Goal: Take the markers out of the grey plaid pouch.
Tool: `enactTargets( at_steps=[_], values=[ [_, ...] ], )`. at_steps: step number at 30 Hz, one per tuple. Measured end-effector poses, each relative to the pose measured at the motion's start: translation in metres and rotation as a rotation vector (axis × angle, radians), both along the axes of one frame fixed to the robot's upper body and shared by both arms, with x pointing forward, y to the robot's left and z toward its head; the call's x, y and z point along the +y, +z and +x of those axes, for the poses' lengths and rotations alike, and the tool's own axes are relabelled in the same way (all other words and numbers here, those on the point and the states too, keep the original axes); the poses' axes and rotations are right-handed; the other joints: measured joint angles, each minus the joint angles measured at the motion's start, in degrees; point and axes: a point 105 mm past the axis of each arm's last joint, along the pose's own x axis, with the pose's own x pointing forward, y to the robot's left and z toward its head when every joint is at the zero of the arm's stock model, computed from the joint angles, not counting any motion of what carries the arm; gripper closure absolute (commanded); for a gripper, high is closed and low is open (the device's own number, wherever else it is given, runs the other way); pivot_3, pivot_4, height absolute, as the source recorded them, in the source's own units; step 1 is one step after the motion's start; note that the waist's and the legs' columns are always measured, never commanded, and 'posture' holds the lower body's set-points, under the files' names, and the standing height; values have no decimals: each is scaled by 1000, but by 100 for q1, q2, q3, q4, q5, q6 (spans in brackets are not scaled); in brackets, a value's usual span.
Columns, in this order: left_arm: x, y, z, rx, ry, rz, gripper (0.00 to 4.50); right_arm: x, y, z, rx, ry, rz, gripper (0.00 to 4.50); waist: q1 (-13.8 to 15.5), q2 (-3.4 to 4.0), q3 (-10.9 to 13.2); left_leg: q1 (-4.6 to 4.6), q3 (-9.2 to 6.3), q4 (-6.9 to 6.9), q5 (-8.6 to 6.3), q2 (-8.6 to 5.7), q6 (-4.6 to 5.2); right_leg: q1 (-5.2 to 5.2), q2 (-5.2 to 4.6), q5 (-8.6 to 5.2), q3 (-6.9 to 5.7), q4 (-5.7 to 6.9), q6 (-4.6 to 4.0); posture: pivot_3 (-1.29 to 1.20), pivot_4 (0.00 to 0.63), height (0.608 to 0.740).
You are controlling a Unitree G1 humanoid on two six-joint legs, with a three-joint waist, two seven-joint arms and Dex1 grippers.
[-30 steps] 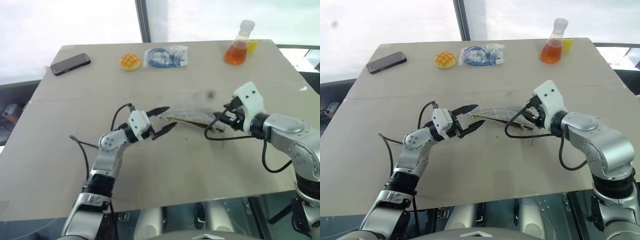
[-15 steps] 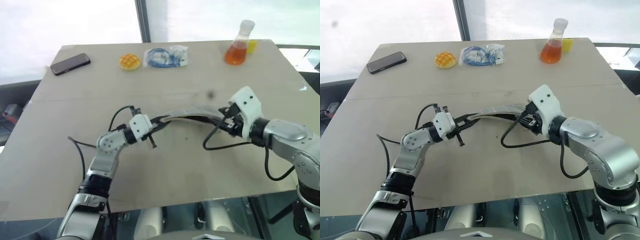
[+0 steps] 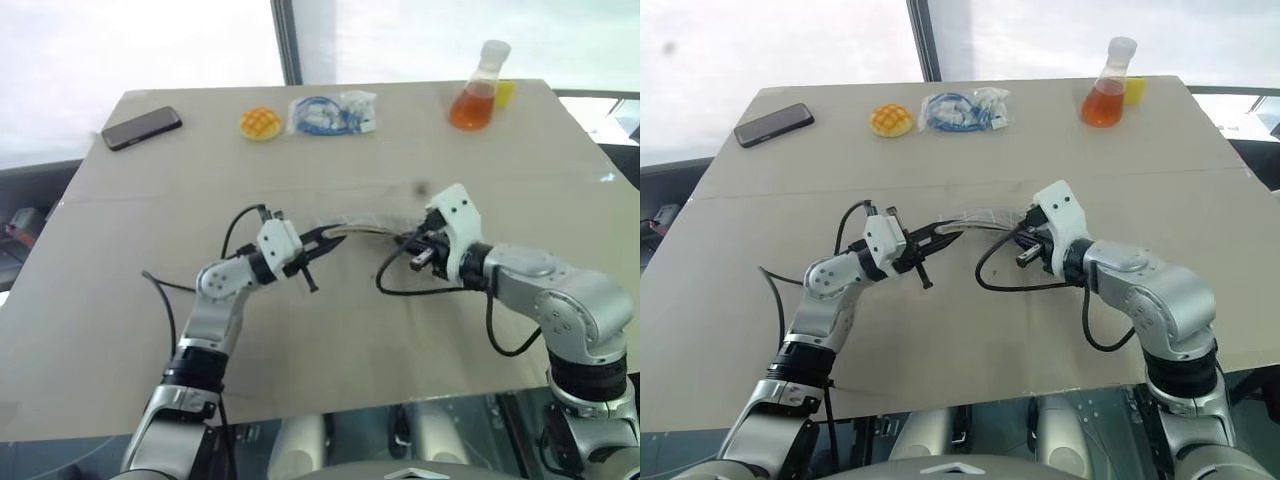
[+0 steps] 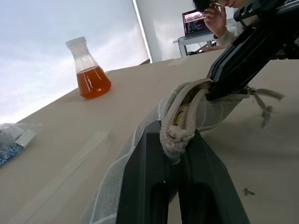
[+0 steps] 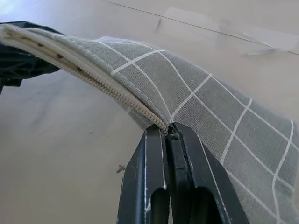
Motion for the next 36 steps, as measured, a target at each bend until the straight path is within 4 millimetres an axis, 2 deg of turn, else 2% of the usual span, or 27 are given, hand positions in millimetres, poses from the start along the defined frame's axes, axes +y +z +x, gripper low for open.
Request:
enactTargets(
  at_steps=[5, 8, 9, 10, 11, 15, 16, 18, 22, 28, 36],
  values=[
    [-3, 3, 1, 29, 9, -22, 4500, -2, 3, 2, -30, -13, -19, 4475, -4, 0, 0, -1, 0, -1, 0, 0, 0, 0, 0, -1, -1, 0, 2, 0, 150, 740],
    [-4, 4, 2, 49, 17, -28, 4500, -6, 13, -2, -81, -2, -47, 4475, 2, 0, 0, -1, -5, -1, 0, 0, 0, 0, -1, -2, -1, -1, 3, 0, 150, 740],
    [-4, 5, 2, 51, 16, -32, 4500, -8, 16, -4, -94, 8, -50, 3870, 0, 0, 0, -1, -5, -1, 0, 0, 0, 0, 0, -2, -1, -1, 3, 0, 150, 740],
    [-5, 5, 2, 54, 16, -34, 4500, -10, 18, -6, -103, 13, -65, 3823, -2, 0, 0, -1, -5, -1, 0, 0, 0, -1, -1, -2, 0, -1, 3, 0, 150, 740],
    [-4, 4, 3, 60, 20, -35, 4500, -14, 18, -6, -110, 6, -85, 3311, -3, 0, 0, -1, -6, -1, 0, 0, 0, -1, 0, -2, 0, -1, 3, 0, 150, 740],
    [-3, 4, 4, 72, 36, -40, 4500, -19, 17, -12, -107, -2, -106, 3311, -2, 0, 0, -1, -5, -2, 0, 1, 0, -1, 1, -2, -1, -1, 2, 0, 150, 740],
    [-3, 3, 5, 75, 39, -41, 4500, -20, 19, -16, -108, 0, -95, 3904, -1, 0, 0, -1, -6, -2, 0, 1, 0, -1, 1, -2, -1, -1, 2, 0, 150, 740],
    [-3, 4, 6, 76, 45, -43, 4500, -28, 26, -19, -111, -20, -68, 4382, 6, -1, 1, -2, -8, -1, 0, 0, 0, 0, -1, -2, 0, -2, 3, 0, 150, 740],
    [-2, 4, 7, 82, 57, -47, 4500, -37, 29, -23, -87, -50, -11, 4382, 2, -2, 1, -1, -11, 0, 0, 0, 0, 0, -1, -2, 0, -1, 3, 0, 150, 740],
    [-3, 5, 8, 80, 53, -47, 4500, -29, 19, -20, -41, -54, 18, 4382, -5, -1, 1, 0, -9, 0, 0, 2, 0, -1, 1, -2, 1, -1, 2, 0, 150, 740],
    [-5, 7, 7, 72, 46, -52, 4500, -17, -1, -5, 0, -57, -28, 4382, -5, -1, 1, 0, -3, -1, 0, 1, 0, -1, 1, -2, 2, -1, 2, 0, 150, 740]
  ],
)
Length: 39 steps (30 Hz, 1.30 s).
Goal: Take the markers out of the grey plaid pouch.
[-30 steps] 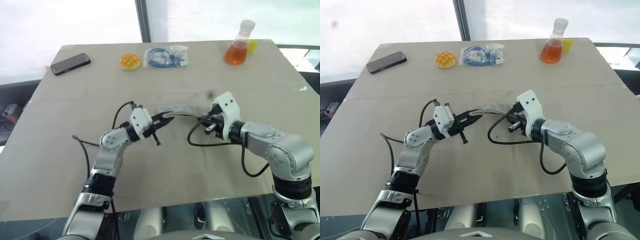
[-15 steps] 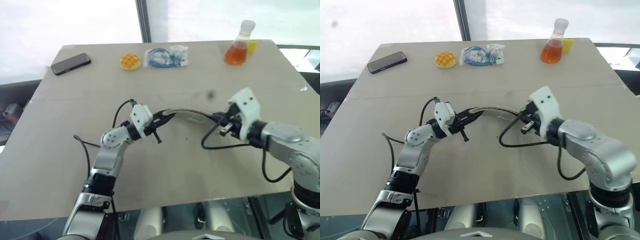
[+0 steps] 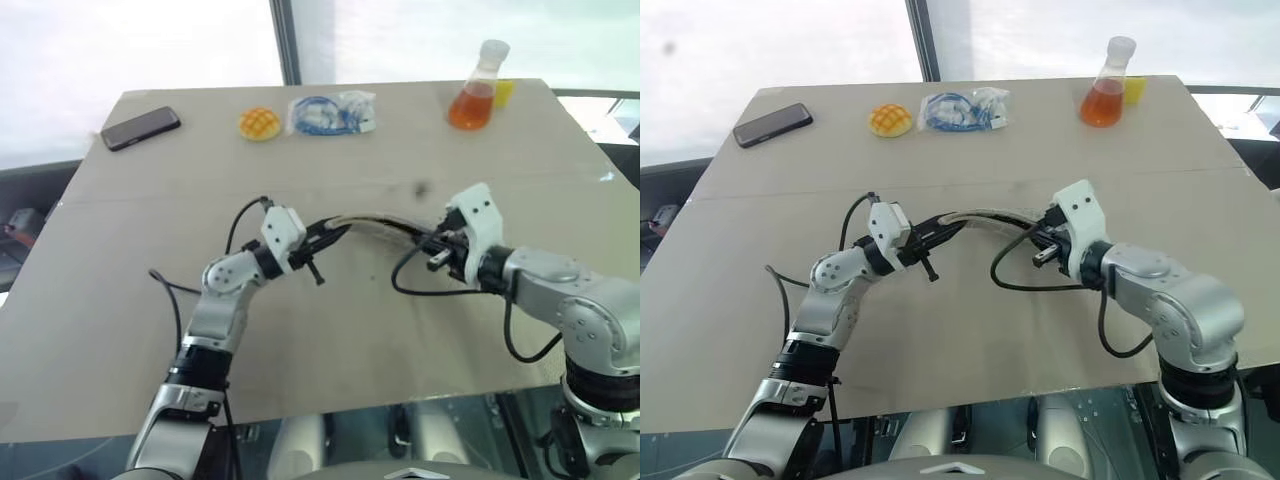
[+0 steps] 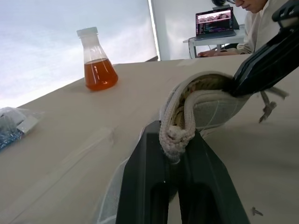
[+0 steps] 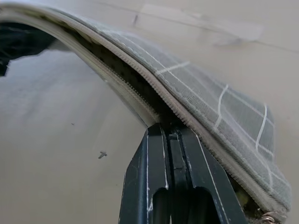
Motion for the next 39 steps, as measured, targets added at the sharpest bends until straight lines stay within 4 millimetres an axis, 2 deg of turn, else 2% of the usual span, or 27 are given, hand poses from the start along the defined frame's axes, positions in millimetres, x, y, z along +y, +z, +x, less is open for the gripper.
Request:
enactTargets(
  at_steps=[5, 10, 16, 18, 19, 21, 22, 23, 24, 26, 29, 31, 35, 39],
  values=[
    [-4, 1, -7, 4, -38, -22, 4500, 8, -11, 15, 5, 0, -21, 4382, -8, 0, 0, 0, 5, 0, 0, 0, 0, 0, 1, 1, 0, 0, 0, 0, 150, 740],
    [-6, -5, -17, 81, -100, -62, 4500, 21, -9, 13, -11, 89, -40, 4382, -9, 1, 0, -1, 2, -1, 0, 1, 0, -1, 1, 0, -1, 0, 0, 0, 150, 740],
    [-6, -7, -28, 92, -177, -32, 4500, 22, 27, 23, 11, 30, 293, 4382, -1, 1, 0, -1, 4, 1, 0, 2, 0, 0, 3, 2, -4, 2, -1, 0, 150, 740],
    [-7, -6, -28, 96, -182, -43, 4500, 18, 24, 25, 27, 16, 306, 4382, 17, 2, 0, -1, 5, 1, 0, 0, 0, 5, 0, 3, -11, -1, -4, 0, 150, 740],
    [-8, -7, -28, 105, -183, -47, 4500, 15, 20, 26, 31, 4, 286, 4165, 19, 2, 0, -2, 5, 0, 0, -2, 0, 5, -2, 3, -11, -1, -5, 0, 150, 740],
    [-11, -7, -26, 180, -187, -111, 4500, 2, 3, 22, 10, 21, 81, 3563, 27, 8, 4, -8, 1, 0, 0, -14, 1, 5, -17, 0, -10, -6, -2, 0, 150, 740],
    [-12, -9, -23, 266, -188, -172, 4500, -3, -5, 15, -13, 67, -55, 2993, 10, 8, 6, -9, -6, 1, -3, -16, 5, 2, -21, -1, -4, -7, 3, 0, 150, 740],
    [-12, -9, -22, 327, -189, -218, 4500, -5, -6, 11, -40, 106, -137, 2614, -8, 8, 6, -9, -3, 1, -5, -17, 10, -3, -20, -3, 7, -6, 7, 0, 150, 740],
    [-13, -7, -21, 393, -203, -265, 4500, -5, -5, 4, -77, 164, -222, 2425, -33, 8, 9, -8, -1, 1, -6, -16, 10, -7, -18, -5, 12, -4, 10, 0, 150, 740],
    [-16, -1, -27, 545, -269, -364, 4500, -2, 1, -11, -152, 295, -360, 1553, -97, 4, 12, -6, -9, -2, -6, -8, 9, -7, -6, -7, 11, -4, 13, 0, 150, 740],
    [-16, 4, -33, 691, -333, -434, 4500, 4, 7, -22, -209, 397, -448, 190, -162, 1, 12, 8, -11, -4, -6, 1, 8, -3, 8, -9, 15, -3, 13, 0, 150, 740],
    [-14, 3, -35, 769, -352, -460, 4500, 9, 8, -22, -241, 423, -490, 190, -163, -2, 14, 11, -14, -3, -5, 2, 7, -2, 12, -9, 14, 2, 12, 0, 150, 740],
    [-6, 3, -35, 801, -339, -473, 4500, 19, 7, -16, -287, 434, -549, 190, -139, -3, 14, 13, -15, 8, -3, -1, 4, 4, 10, -18, 15, 4, -8, 0, 150, 740],
    [-3, -1, -34, 808, -317, -470, 4500, 36, -10, 4, -326, 462, -605, 190, -138, -13, 8, 8, -10, 8, -3, -7, 4, 5, 7, -16, 21, -1, -6, 0, 150, 740]
  ],
)
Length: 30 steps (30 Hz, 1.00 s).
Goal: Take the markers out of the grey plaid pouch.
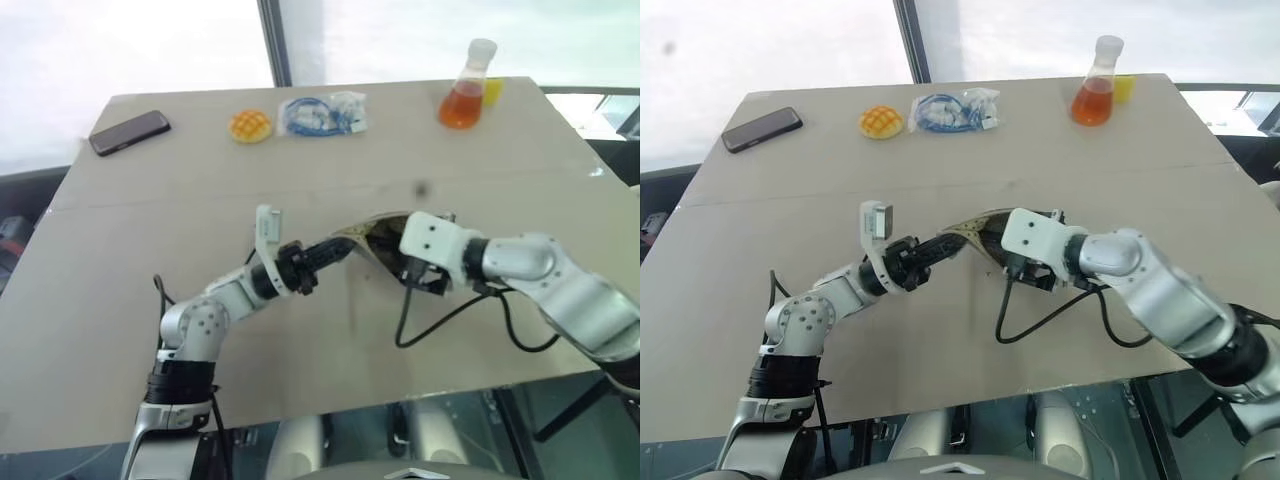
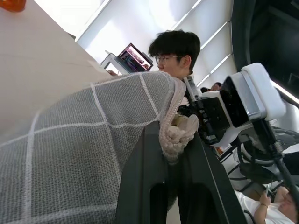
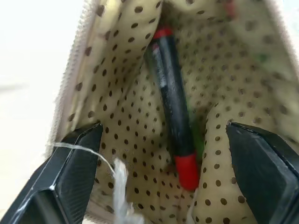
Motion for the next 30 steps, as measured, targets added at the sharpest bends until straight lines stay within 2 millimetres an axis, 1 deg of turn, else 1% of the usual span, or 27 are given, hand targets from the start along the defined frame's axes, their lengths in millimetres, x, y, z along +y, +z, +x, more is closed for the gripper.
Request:
enactTargets(
  at_steps=[1, 2, 3, 5, 6, 8, 11, 12, 13, 14, 15, 16, 18, 20, 21, 22, 24, 25, 27, 29, 30],
  values=[
    [0, -3, 0, 7, 4, 8, 4500, 8, -9, 5, -6, 16, -10, 190, 1, 1, 0, -2, 1, -2, 0, -1, 0, -2, 0, 9, 0, 0, 12, 0, 150, 740],
    [0, -4, 0, 8, 5, 10, 4500, 8, -10, 6, -7, 17, -12, 190, 1, 0, 0, -2, 3, -2, 1, -1, -1, -1, 1, 11, 0, 0, 14, 0, 150, 740],
    [0, -8, 0, 18, 13, 17, 4500, 18, -17, 15, -32, 39, -16, 190, 0, -2, -2, -1, 7, -3, 1, -1, -2, -1, 2, 12, 0, -1, 13, 0, 150, 740],
    [-2, -11, -1, 25, 16, 20, 4500, 29, -24, 24, -64, 52, -1, 190, -6, -4, -2, -2, 14, -3, 2, 1, -3, -2, 4, 12, -1, 0, 12, 0, 150, 740],
    [-1, -14, -1, 33, 24, 24, 4500, 38, -26, 28, -85, 62, 21, 430, -10, -4, -2, -1, 15, -3, 3, 2, -5, -2, 6, 13, -1, 0, 11, 0, 150, 740],
    [0, -15, 0, 32, 37, 28, 4500, 46, -28, 33, -110, 64, 47, 909, -6, -4, -2, -1, 15, -3, 4, 3, -6, -2, 6, 14, -2, 3, 9, 0, 150, 740],
    [4, -18, 0, 35, 64, 26, 4500, 52, -30, 46, -167, 65, 39, 2170, -7, -5, -3, 3, 14, -1, 3, 3, -5, 1, 3, 13, -1, 3, 11, 0, 150, 740],
    [5, -19, 0, 38, 67, 28, 4500, 52, -30, 47, -175, 68, 33, 2418, -8, -5, -4, 5, 13, 0, 3, 2, -4, 3, 2, 12, -1, 4, 10, 0, 150, 740],
    [5, -22, -1, 42, 73, 32, 4500, 52, -32, 48, -187, 75, 24, 2941, -4, -6, -4, 5, 14, -1, 3, 2, -4, 4, 2, 12, -2, 4, 10, 0, 150, 740],
    [6, -23, -1, 41, 82, 32, 4500, 51, -32, 50, -202, 80, 18, 3276, 5, -6, -5, 5, 13, 0, 3, 2, -5, 5, 2, 12, -4, 4, 9, 0, 150, 740],
    [6, -22, 0, 35, 89, 32, 4500, 50, -31, 50, -210, 78, 16, 3863, 15, -6, -5, 5, 12, 0, 3, 2, -5, 5, 2, 12, -4, 5, 8, 0, 150, 740],
    [6, -22, 0, 28, 93, 32, 4500, 50, -31, 50, -211, 76, 17, 4058, 20, -8, -6, 5, 12, 0, 3, 2, -5, 7, 2, 12, -5, 4, 8, 0, 150, 740],
    [5, -19, 4, -10, 118, 39, 4500, 41, -31, 48, -203, 62, 23, 4117, 49, -8, -7, 3, 12, 1, 3, -1, -5, 9, -1, 13, -8, 4, 1, 0, 150, 740],
    [4, -18, 9, -92, 155, 96, 4500, 27, -27, 41, -169, 25, 62, 4117, 90, -8, -6, -2, 15, 1, 3, -3, -6, 8, -2, 22, -9, 1, -11, 0, 150, 740],
    [6, -18, 12, -129, 180, 126, 4500, 20, -23, 38, -154, 8, 86, 4117, 95, -7, -6, -1, 16, 0, 3, -3, -6, 7, -2, 23, -9, 0, -10, 0, 150, 740],
    [10, -20, 19, -174, 223, 168, 4500, 11, -13, 33, -133, -14, 134, 4117, 110, -7, -6, -2, 17, -1, 3, -3, -6, 5, -2, 23, -9, 0, -10, 0, 150, 740],
    [15, -22, 28, -233, 277, 216, 4500, 0, 1, 25, -102, -24, 201, 4117, 136, -7, -6, -2, 17, -2, 2, 0, -5, 5, 3, 22, -11, -1, -11, 0, 150, 740],
    [15, -20, 32, -272, 296, 233, 4500, -1, 6, 19, -76, -15, 240, 4117, 140, -7, -6, -2, 14, -3, 2, 1, -5, 5, 3, 21, -14, -1, -12, 0, 150, 740],
    [18, -22, 39, -306, 333, 273, 4500, 0, 25, 7, -63, 22, 331, 4117, 134, -4, -5, 0, 15, -4, 2, 2, -4, 4, 5, 21, -13, 0, -11, 0, 150, 740],
    [18, -24, 42, -319, 347, 286, 4500, -2, 37, 2, -64, 35, 382, 4117, 137, -5, -6, 0, 14, -3, 2, 3, -4, 5, 5, 18, -14, 0, -8, 0, 150, 740],
    [18, -24, 42, -322, 351, 290, 4500, -3, 39, 1, -60, 37, 394, 4117, 142, -5, -6, 0, 15, -3, 2, 3, -4, 5, 4, 16, -14, 0, -4, 0, 150, 740]
  ],
)
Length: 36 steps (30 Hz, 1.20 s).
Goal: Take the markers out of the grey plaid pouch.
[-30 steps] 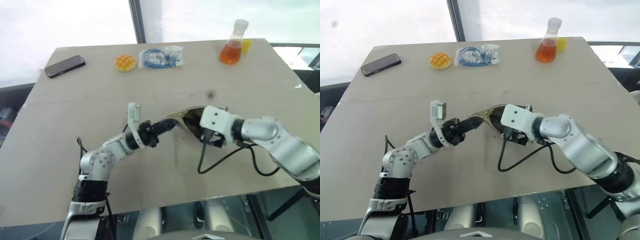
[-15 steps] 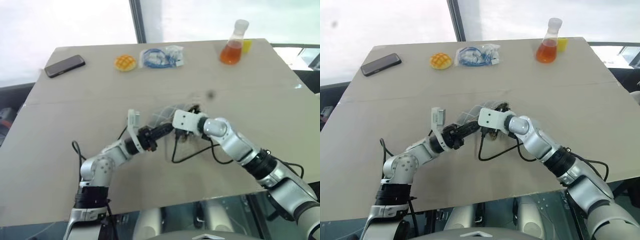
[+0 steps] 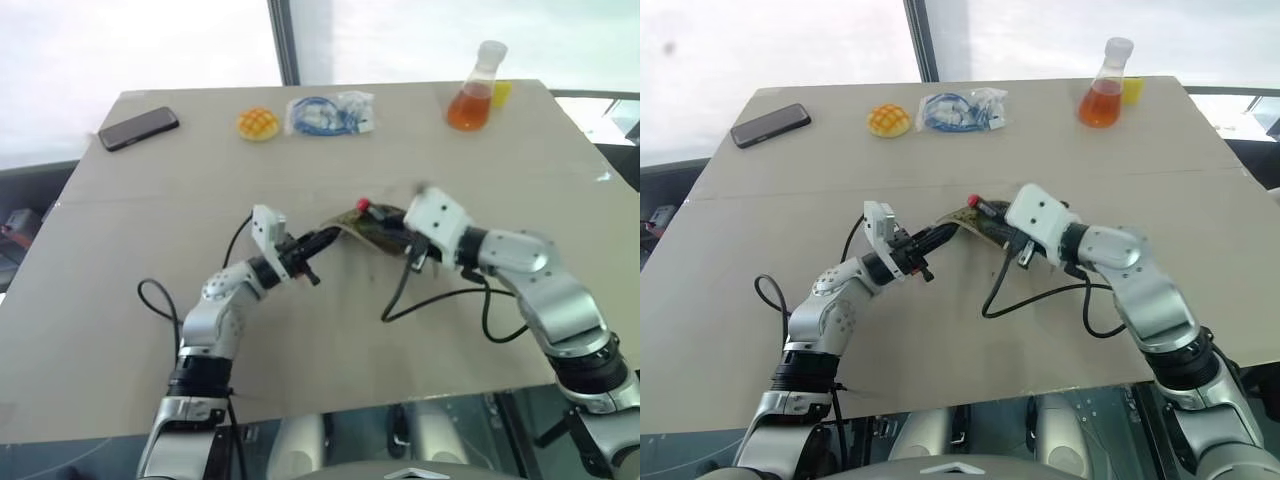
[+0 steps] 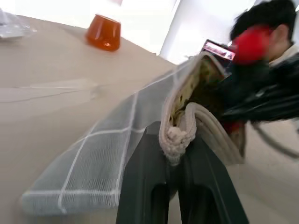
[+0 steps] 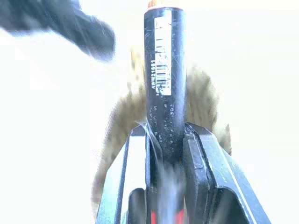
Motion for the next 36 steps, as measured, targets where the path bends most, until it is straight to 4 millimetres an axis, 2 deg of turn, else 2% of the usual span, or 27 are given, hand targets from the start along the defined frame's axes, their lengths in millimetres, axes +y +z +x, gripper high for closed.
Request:
enactTargets(
  at_steps=[2, 3, 4, 6, 7, 8, 11, 13, 16, 18, 19, 22, 25, 28, 29, 30, 32, 33, 34, 36],
  values=[
    [1, -2, 1, -1, 12, 8, 4500, -1, 4, -3, 10, 10, 24, 4117, -2, 0, 0, 0, -1, 1, 0, 0, 0, 0, -1, -4, 1, 0, 6, 0, 150, 740],
    [3, -2, 3, -12, 31, 26, 4500, -1, 10, -7, 61, 22, 128, 4117, -1, 0, 0, -1, -4, 1, 0, 0, 0, -1, -1, 2, 1, 1, 6, 0, 150, 740],
    [4, -2, 6, -19, 60, 47, 4500, -6, 33, -6, 124, 8, 348, 4117, -5, 0, 2, -1, -6, 1, 0, 3, 0, -2, 1, 11, 4, 4, -5, 0, 150, 740],
    [6, -2, 8, -28, 83, 71, 4500, -28, 63, 5, 103, -90, 459, 4117, 0, 3, 3, 0, -4, 3, 0, 1, 1, -1, -2, 11, 4, 4, -6, 0, 150, 740],
    [7, -3, 7, -33, 87, 81, 4500, -37, 70, 10, 90, -132, 462, 4117, 4, 1, 2, 0, -1, 4, 0, 1, 1, 0, -3, 11, 3, 3, -7, 0, 150, 740],
    [9, -3, 6, -48, 99, 112, 4500, -58, 71, 23, 89, -237, 405, 4117, 11, 1, 1, 0, 2, 4, 0, -4, 1, 2, -8, 4, 1, 0, -17, 0, 150, 740],
    [14, -5, 3, -65, 117, 151, 4500, -105, 51, 50, 132, -476, 281, 4117, 10, -1, 0, -1, 12, -1, -1, -10, 2, 1, -15, -2, 3, -4, -29, 0, 150, 740],
    [14, -5, 0, -74, 120, 155, 4500, -142, 15, 73, 197, -647, 102, 4117, -6, -2, 0, -1, 18, -5, -1, -11, 3, -4, -14, -2, 9, -4, -28, 0, 150, 740],
    [14, -4, -1, -81, 124, 153, 4500, -172, -33, 95, 259, -759, -88, 4117, -65, 1, 1, 1, 22, -9, 0, -6, 3, -10, -2, 10, 18, -1, -7, 0, 150, 740],
    [14, -3, -2, -83, 126, 149, 4500, -180, -57, 100, 291, -768, -173, 3099, -97, 3, 2, -1, 21, -11, 0, -5, 3, -12, 0, 11, 18, 0, -6, 0, 150, 740],
    [14, -3, -2, -81, 127, 147, 4500, -181, -68, 103, 310, -751, -205, 2715, -121, 3, 3, -1, 22, -10, 0, -5, 3, -12, 1, 11, 19, 0, -6, 0, 150, 740],
    [12, 0, -3, -78, 120, 126, 4500, -184, -65, 108, 269, -709, -249, 1422, -151, -5, -2, 3, 23, -6, 0, -2, 3, -6, 1, 11, 22, -1, -3, 0, 150, 740],
    [11, 4, -6, -67, 104, 103, 4500, -183, -64, 98, 253, -663, -263, 1422, -142, -6, -3, 1, 19, -7, 0, 1, 2, -6, 0, 10, 17, -1, -2, 0, 150, 740],
    [10, 7, -9, -47, 76, 79, 4500, -167, -63, 76, 296, -591, -173, 2270, -121, 1, 1, -2, 17, -8, 0, 2, 2, -8, 0, 10, 15, 0, -4, 0, 150, 740],
    [9, 7, -10, -34, 63, 67, 4500, -157, -55, 67, 312, -558, -108, 2881, -113, 8, 6, -6, 12, -8, 0, 2, 1, -12, -1, 11, 17, 0, -4, 0, 150, 740],
    [10, 8, -11, -23, 54, 55, 4500, -149, -46, 62, 316, -530, -61, 3200, -121, 12, 8, -5, 7, -8, 0, 2, 1, -13, -2, 11, 21, 1, -3, 0, 150, 740],
    [9, 9, -13, 10, 24, 24, 4500, -122, -15, 45, 300, -441, 70, 4156, -141, 13, 8, 1, -5, -7, 0, 3, 2, -12, 1, 11, 23, 2, -2, 0, 150, 740],
    [10, 10, -14, 23, 10, 13, 4500, -99, 4, 36, 278, -373, 142, 4422, -148, 11, 7, 5, -9, -7, 0, 6, 1, -10, 4, -1, 21, 4, 16, 0, 150, 740],
    [9, 10, -14, 27, -1, 12, 4500, -80, 15, 31, 264, -318, 196, 4422, -158, 8, 5, 8, -14, -5, -1, 12, 1, -9, 12, -2, 20, 4, 17, 0, 150, 740],
    [6, 13, -15, 28, -29, 8, 4500, -44, 25, 22, 281, -221, 276, 4422, -142, 8, 5, 9, -19, -3, 1, 12, -1, -6, 14, -1, 12, 10, 13, 0, 150, 740]
  ],
)
